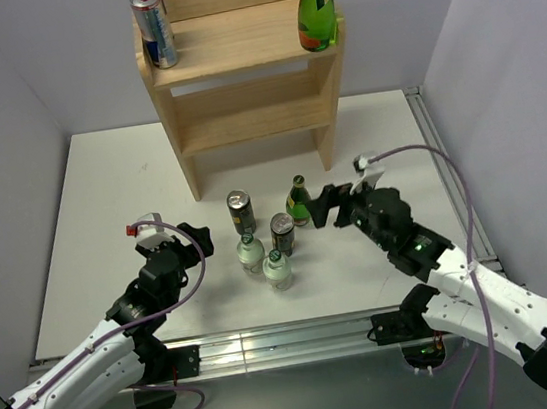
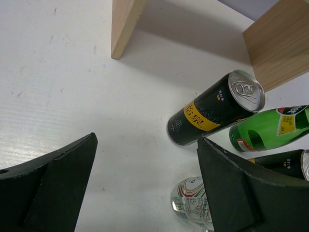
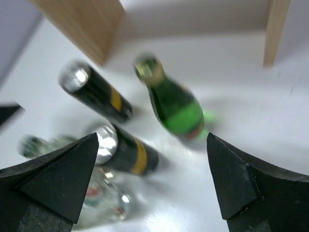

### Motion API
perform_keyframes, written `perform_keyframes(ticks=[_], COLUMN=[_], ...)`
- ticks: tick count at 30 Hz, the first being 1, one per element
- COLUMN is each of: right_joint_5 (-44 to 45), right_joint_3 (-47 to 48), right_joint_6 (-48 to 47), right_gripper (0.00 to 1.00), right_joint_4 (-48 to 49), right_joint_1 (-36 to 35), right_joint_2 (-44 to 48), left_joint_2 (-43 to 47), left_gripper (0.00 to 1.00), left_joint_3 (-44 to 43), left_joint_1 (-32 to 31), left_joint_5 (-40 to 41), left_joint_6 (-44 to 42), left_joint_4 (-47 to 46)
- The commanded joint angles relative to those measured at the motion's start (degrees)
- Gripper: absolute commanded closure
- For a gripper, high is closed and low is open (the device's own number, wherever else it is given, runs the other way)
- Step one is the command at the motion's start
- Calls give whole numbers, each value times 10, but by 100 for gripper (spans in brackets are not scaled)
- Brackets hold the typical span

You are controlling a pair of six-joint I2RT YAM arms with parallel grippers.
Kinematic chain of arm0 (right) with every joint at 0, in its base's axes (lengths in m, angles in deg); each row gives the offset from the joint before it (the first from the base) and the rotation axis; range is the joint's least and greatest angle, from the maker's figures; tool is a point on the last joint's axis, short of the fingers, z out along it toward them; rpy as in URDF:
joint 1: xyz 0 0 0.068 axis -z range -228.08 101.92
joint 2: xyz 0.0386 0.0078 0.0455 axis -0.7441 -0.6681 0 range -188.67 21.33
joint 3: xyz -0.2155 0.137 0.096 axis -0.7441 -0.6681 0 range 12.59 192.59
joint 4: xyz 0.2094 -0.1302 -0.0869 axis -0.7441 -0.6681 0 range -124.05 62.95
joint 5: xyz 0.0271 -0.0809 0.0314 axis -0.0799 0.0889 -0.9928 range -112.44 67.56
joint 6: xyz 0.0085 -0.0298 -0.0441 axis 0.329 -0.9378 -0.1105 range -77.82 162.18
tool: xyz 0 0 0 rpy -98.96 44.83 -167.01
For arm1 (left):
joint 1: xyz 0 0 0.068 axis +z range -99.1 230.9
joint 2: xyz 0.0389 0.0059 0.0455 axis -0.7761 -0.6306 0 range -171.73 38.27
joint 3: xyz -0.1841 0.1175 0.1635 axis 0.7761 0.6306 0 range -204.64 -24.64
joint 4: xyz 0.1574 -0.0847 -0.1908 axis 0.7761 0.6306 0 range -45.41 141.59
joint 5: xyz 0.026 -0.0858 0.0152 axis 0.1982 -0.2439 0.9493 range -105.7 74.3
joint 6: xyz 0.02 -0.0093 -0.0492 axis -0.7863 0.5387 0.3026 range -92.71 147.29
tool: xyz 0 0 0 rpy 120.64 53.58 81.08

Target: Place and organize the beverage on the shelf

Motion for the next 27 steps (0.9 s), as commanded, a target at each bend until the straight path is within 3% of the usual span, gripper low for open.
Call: perform_keyframes(ticks=[1,5,14,27], right_joint_5=[-36,-9,-1,29], right_joint_3=[-69,-145,-185,-138], right_joint_6=[42,54,59,42], right_gripper=[0,0,0,0], right_joint_4=[102,157,283,395], right_joint_1=[-3,-2,-1,0], right_joint_2=[15,7,-119,-284], left_joint_2=[0,1,-7,-3], left_gripper=[9,9,9,9], left_joint_3=[2,5,3,5], left_joint_1=[-2,-2,-2,-2], left_joint_5=[-1,-2,-1,-2], left_joint_6=[-9,-10,-11,-11], left_joint_4=[-22,-23,-26,-26])
